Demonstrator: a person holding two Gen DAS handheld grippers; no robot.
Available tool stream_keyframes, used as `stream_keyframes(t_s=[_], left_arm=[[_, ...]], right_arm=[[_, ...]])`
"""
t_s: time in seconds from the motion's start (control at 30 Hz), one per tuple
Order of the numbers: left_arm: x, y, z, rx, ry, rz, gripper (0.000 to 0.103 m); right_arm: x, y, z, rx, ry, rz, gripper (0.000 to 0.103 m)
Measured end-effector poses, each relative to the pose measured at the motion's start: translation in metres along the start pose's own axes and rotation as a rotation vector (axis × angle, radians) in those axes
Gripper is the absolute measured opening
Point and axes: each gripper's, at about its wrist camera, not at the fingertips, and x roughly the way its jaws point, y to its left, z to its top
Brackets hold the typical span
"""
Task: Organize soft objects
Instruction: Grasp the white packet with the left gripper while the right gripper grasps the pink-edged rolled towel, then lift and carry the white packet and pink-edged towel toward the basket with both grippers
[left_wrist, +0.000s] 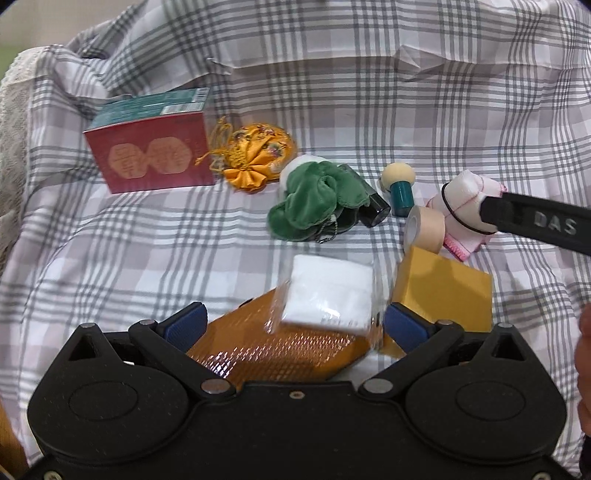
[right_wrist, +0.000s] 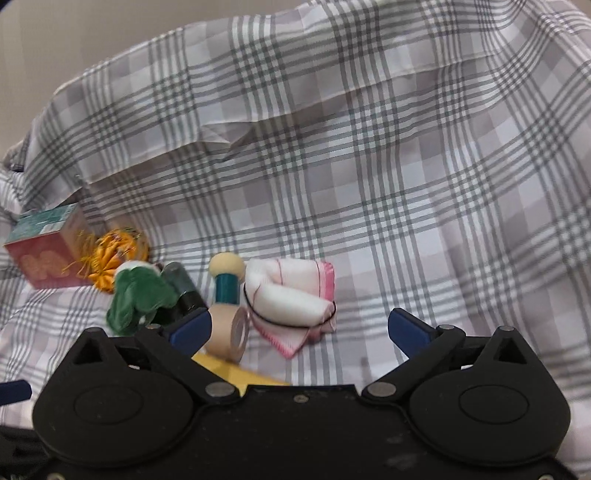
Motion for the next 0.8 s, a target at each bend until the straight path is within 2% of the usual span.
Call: stream_keyframes(t_s=[0.23, 0.43, 0.57, 0.6, 0.63, 0.67, 0.73, 0.8], left_arm=[[0.021, -0.004, 0.004, 0.01, 0.015, 0.005, 0.099], [0.033, -0.001, 0.007, 0.0, 0.032, -0.007, 0.099], [0.038, 0.001, 0.01, -0.027, 0.048, -0.057, 0.084], [0.039, 0.002, 0.011, -0.038, 0.056, -0.075, 0.082], [0.039, 0.002, 0.011, -0.046, 0.05, -0.076, 0.076], [0.038, 0.002, 0.012, -0.048, 0.04, -0.076, 0.066], [0.036, 0.0, 0.013, -0.036, 0.027, -0.089, 0.06], [0.035, -0.001, 0.015, -0.032, 0.022, -0.093, 0.059]], right_arm=[[0.036, 0.004, 0.004, 0.023, 0.022, -0.006, 0.102], [0.06, 0.014, 0.002, -0.018, 0.038, -0.041, 0.102], [0.073, 0.017, 0.0, -0.02, 0.039, -0.047, 0.099], [0.074, 0.016, 0.001, -0.016, 0.039, -0.042, 0.091], [0.075, 0.016, 0.001, -0.013, 0.043, -0.033, 0.079], [0.076, 0.015, 0.002, -0.011, 0.047, -0.025, 0.074], [0.076, 0.013, 0.004, -0.007, 0.055, -0.009, 0.071], [0.073, 0.012, 0.006, -0.01, 0.043, 0.002, 0.07]])
